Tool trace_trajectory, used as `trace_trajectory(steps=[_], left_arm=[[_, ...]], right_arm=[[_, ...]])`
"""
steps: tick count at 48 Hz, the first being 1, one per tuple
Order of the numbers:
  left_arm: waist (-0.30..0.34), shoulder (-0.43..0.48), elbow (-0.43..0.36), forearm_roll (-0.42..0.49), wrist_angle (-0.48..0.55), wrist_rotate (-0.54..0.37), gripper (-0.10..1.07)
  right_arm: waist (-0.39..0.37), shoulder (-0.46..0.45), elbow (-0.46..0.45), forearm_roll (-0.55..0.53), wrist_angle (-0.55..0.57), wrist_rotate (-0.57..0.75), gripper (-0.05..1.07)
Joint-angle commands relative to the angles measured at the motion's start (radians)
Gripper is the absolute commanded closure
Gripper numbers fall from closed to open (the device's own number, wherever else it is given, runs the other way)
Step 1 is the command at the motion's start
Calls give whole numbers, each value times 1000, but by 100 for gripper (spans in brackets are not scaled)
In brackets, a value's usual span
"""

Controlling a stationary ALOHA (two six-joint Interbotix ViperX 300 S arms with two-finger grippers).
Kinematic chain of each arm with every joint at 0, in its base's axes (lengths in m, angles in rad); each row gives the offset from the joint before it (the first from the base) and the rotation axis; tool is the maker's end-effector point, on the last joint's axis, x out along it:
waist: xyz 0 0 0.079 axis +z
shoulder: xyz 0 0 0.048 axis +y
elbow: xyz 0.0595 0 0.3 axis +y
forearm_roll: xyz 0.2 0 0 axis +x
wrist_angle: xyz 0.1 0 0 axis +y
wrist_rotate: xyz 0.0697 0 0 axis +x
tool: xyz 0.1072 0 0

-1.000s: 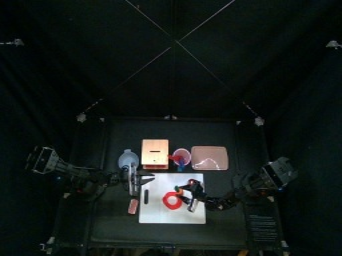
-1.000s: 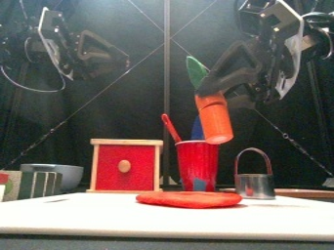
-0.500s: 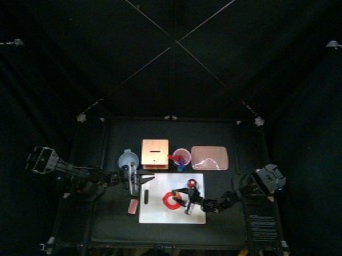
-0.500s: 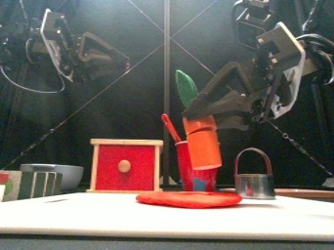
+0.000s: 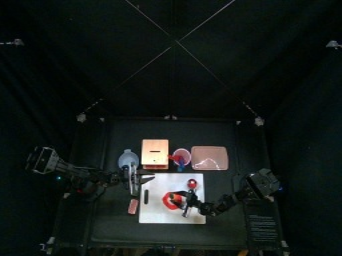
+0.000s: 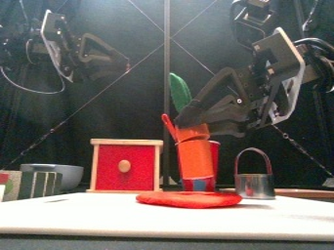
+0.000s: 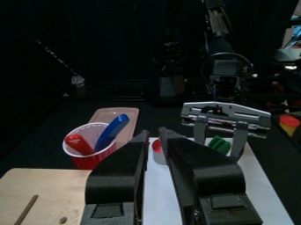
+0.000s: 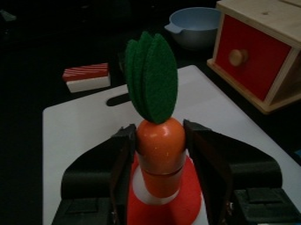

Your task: Stand carrot up right

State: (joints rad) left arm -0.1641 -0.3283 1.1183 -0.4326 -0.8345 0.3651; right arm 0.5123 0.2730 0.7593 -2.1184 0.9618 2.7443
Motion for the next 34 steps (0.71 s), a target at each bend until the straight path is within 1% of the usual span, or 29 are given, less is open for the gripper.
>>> trace_trajectory(steps=[1,34], left_arm=[[-2,2,-20,-11,-9,-2,35],[-5,2,-14,-14,-2,-2,35]], right_arm=[[-3,-18,-21,-6,12,14,47],[-15,32,-60,-3,17,15,47]])
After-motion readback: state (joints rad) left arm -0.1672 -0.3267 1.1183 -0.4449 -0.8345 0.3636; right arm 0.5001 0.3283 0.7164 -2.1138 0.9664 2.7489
